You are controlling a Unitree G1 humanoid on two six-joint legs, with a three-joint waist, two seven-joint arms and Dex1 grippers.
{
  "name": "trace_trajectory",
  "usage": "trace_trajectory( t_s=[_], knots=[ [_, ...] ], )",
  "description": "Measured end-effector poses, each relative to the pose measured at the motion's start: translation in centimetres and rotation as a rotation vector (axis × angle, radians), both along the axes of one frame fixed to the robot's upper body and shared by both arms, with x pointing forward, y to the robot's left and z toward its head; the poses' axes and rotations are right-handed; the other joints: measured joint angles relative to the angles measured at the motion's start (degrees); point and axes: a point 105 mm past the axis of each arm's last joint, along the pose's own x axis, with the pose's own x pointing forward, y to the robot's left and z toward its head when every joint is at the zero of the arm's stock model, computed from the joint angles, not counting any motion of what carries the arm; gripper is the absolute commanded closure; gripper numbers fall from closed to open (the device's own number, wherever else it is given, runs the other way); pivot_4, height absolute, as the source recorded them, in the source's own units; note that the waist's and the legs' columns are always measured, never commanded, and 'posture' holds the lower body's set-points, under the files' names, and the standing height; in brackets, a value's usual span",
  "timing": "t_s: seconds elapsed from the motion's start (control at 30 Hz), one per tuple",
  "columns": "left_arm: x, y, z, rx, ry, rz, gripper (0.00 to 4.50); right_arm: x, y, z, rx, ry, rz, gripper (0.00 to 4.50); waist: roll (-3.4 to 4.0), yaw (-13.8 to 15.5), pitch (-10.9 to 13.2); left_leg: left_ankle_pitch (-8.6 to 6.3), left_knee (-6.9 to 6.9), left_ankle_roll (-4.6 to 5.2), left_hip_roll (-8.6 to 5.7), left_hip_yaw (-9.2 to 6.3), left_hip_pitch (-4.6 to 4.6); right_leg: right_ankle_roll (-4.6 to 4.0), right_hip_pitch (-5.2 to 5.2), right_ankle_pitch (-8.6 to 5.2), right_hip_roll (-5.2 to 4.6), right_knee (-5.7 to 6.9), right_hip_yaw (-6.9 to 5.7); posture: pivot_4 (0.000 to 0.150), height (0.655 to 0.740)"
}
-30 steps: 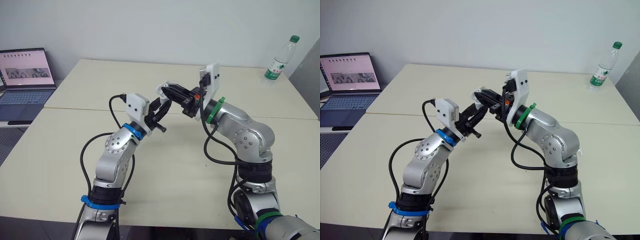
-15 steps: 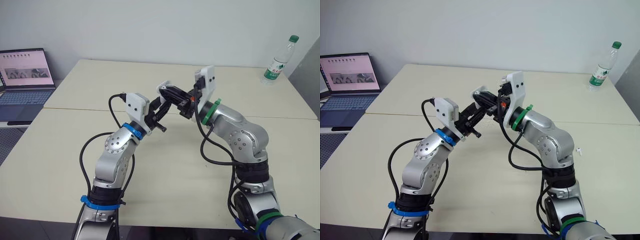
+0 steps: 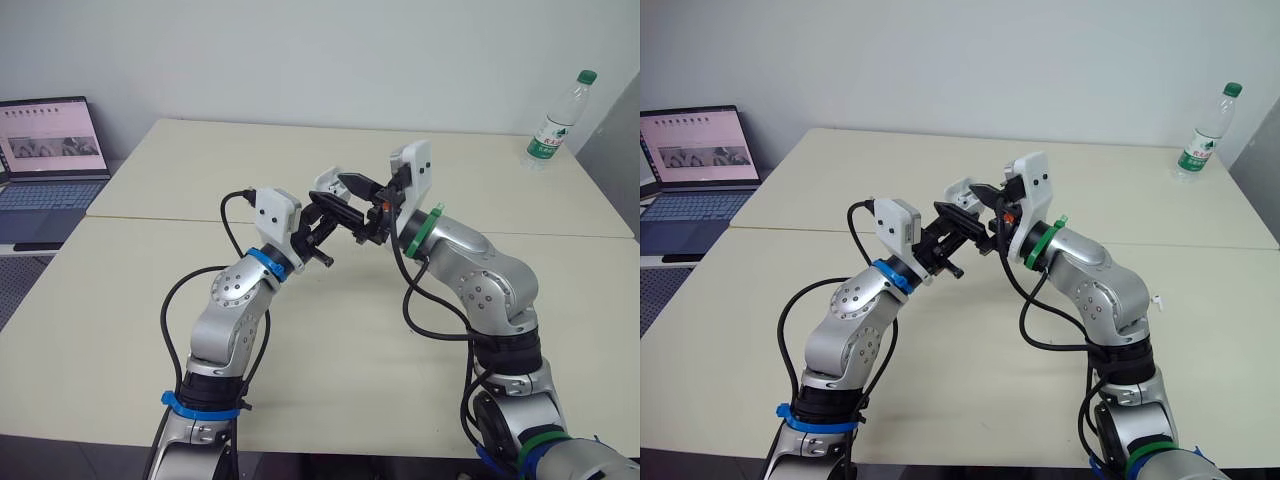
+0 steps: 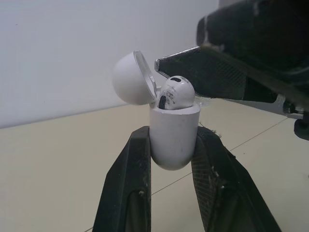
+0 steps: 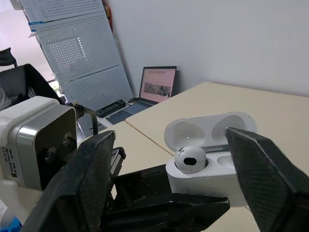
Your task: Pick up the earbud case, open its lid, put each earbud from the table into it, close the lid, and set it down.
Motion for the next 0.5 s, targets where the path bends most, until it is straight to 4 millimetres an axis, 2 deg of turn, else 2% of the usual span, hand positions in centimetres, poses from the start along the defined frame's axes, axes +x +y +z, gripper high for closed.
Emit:
trace_trajectory(
  t_s=[0.13,0.23,0.33,0.43,0.5],
  knots=[
    [-0.1,0.0,0.1,-0.001,-0.005,-0.003,3.73,0.2,-0.6,0.2,0.023,0.012,0.006,0.91,0.00,0.00,0.01,0.00,0.00,0.00,0.00,0.01,0.00,0.00,0.00,0.00,0.00,-0.01,0.01,0.150,0.7400],
    [-0.1,0.0,0.2,-0.001,-0.011,-0.004,3.73,-0.4,-1.7,1.7,0.056,0.002,0.079,0.91,-0.01,0.03,0.07,0.00,0.00,0.00,-0.02,0.01,-0.01,0.00,0.00,0.00,-0.01,-0.02,0.00,0.150,0.7400],
    [-0.1,0.3,0.0,0.004,-0.006,0.003,3.73,-0.9,-4.0,3.2,0.016,-0.031,0.116,0.91,-0.02,0.09,0.07,-0.01,-0.01,0.01,-0.02,-0.01,-0.02,0.00,0.02,0.00,-0.02,-0.07,-0.02,0.150,0.7400],
    [-0.2,0.5,-0.2,0.016,-0.004,0.001,3.73,-0.8,-6.6,3.1,-0.087,-0.021,0.099,0.91,-0.03,0.04,0.08,-0.01,-0.04,0.01,-0.02,0.01,-0.04,0.00,0.01,0.00,-0.02,-0.11,0.00,0.150,0.7400],
    [-0.3,0.5,-0.2,0.019,-0.006,-0.004,3.73,0.0,-8.8,2.5,-0.171,0.002,0.041,0.91,-0.04,0.03,0.08,-0.01,-0.04,0.02,-0.02,0.03,-0.03,0.00,0.01,-0.01,-0.01,-0.12,0.02,0.150,0.7400]
  ],
)
